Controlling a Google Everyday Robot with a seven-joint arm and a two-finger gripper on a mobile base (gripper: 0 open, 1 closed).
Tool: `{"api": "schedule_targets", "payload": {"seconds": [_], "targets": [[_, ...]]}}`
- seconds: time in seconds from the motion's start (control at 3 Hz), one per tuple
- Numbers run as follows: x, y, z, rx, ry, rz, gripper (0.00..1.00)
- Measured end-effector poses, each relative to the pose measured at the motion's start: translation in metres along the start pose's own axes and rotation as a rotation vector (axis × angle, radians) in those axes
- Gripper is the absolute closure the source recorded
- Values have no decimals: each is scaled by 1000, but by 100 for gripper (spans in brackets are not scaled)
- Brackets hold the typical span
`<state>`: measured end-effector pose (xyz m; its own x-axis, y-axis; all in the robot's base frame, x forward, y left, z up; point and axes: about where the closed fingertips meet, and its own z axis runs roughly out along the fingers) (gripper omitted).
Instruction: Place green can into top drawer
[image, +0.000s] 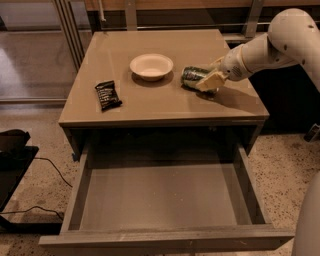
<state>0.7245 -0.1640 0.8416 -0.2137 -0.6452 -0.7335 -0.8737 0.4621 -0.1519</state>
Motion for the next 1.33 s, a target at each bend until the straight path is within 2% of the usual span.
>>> {"api": "schedule_targets", "payload": {"seconds": [0.67,1.0,1.33], "targets": [[1,45,-47,-14,-25,-61,100],[10,72,-76,3,-47,-82,100],[35,98,-101,28,-70,-66,100]]}}
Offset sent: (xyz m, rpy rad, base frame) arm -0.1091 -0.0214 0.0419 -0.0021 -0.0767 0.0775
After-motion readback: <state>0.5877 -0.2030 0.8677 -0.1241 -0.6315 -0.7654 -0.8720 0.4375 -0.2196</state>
